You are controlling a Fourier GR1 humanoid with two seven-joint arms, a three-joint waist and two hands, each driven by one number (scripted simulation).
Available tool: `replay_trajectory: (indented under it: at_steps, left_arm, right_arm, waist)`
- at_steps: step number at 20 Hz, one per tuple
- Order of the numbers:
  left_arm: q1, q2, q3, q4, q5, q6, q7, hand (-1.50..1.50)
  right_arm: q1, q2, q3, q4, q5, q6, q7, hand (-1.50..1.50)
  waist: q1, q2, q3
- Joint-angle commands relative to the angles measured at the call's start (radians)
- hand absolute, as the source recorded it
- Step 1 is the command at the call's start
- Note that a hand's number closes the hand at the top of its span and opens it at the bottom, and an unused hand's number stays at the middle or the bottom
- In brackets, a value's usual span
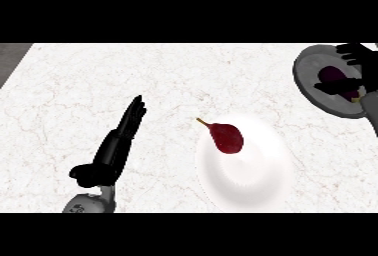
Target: Pick the eggplant from the plate and place it in the pan
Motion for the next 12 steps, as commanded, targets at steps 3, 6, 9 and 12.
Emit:
replay_trajectory:
  at_steps: [3, 6, 9, 12]
  left_arm:
    - [-0.045, 0.006, 0.022, -0.019, 0.016, -0.005, 0.035, 0.0]
    - [-0.004, 0.006, 0.01, 0.0, -0.001, -0.004, -0.009, 0.0]
    - [0.001, 0.006, 0.026, 0.009, 0.015, -0.008, -0.022, 0.0]
    - [-0.025, 0.018, 0.045, 0.006, 0.011, -0.001, 0.007, 0.0]
  right_arm:
    - [-0.04, 0.007, -0.042, 0.066, -0.047, 0.072, -0.074, -1.5]
    - [-0.04, 0.019, -0.128, 0.035, -0.136, 0.024, -0.159, -1.5]
    - [-0.031, 0.027, -0.191, 0.022, -0.203, 0.006, -0.241, -1.5]
    - [-0.048, -0.002, -0.242, 0.046, -0.255, 0.054, -0.239, -1.5]
  waist:
    - [0.008, 0.004, 0.003]
    - [-0.002, 0.001, 0.003]
    - [-0.015, -0.003, 0.002]
    - [-0.021, -0.005, 0.001]
